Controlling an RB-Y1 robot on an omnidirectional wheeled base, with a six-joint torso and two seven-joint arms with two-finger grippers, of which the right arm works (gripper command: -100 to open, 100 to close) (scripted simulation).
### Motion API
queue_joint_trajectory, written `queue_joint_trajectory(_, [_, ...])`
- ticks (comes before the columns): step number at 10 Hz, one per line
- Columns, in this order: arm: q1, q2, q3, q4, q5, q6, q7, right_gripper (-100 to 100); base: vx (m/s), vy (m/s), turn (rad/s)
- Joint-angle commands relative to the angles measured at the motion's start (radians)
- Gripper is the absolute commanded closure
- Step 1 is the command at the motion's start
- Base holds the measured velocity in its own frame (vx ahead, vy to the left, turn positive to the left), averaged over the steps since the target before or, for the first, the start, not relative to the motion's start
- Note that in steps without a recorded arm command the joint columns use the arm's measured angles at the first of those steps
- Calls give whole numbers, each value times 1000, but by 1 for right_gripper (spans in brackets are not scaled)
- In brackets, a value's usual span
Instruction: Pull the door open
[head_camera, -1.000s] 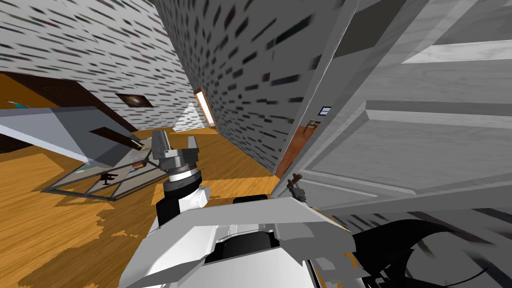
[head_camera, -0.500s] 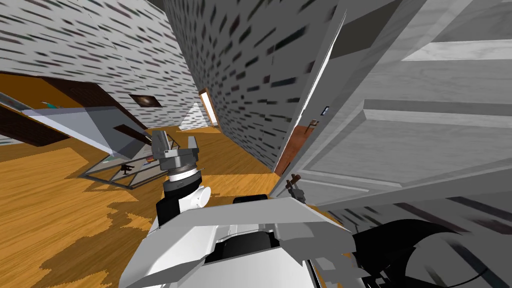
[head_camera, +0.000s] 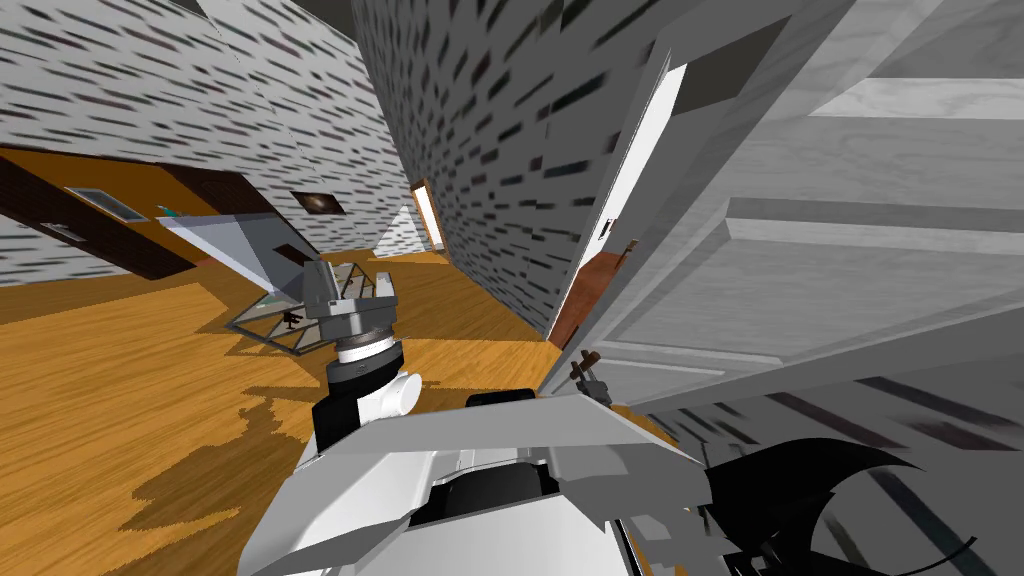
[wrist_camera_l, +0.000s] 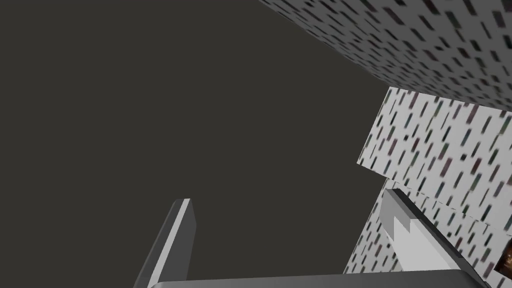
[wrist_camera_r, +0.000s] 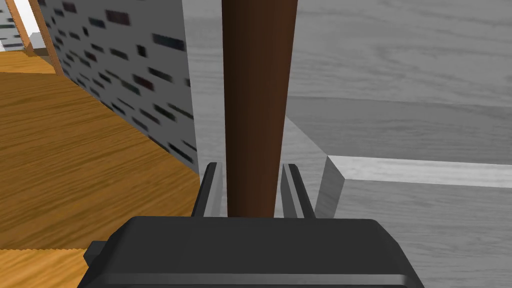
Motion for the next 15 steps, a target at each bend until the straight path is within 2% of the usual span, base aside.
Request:
queue_joint_trajectory(1, [2, -10, 11, 8, 9, -17, -12, 100, -229, -11, 91])
queue_joint_trajectory(2, [3, -14, 17, 11, 13, -24, -18, 100, -216, -10, 60])
queue_joint_trajectory(3, [0, -12, 13, 10, 10, -18, -14, 100, -93, -3, 10])
queue_joint_trajectory(13, [-31, -56, 54, 78, 40, -75, -77, 100, -196, -30, 118])
queue_joint_trajectory(14, [-30, -53, 52, 75, 39, -69, -73, 100, -96, -20, 32])
queue_joint_trajectory(15, [-34, -57, 59, 88, 44, -79, -82, 100, -140, -35, 115])
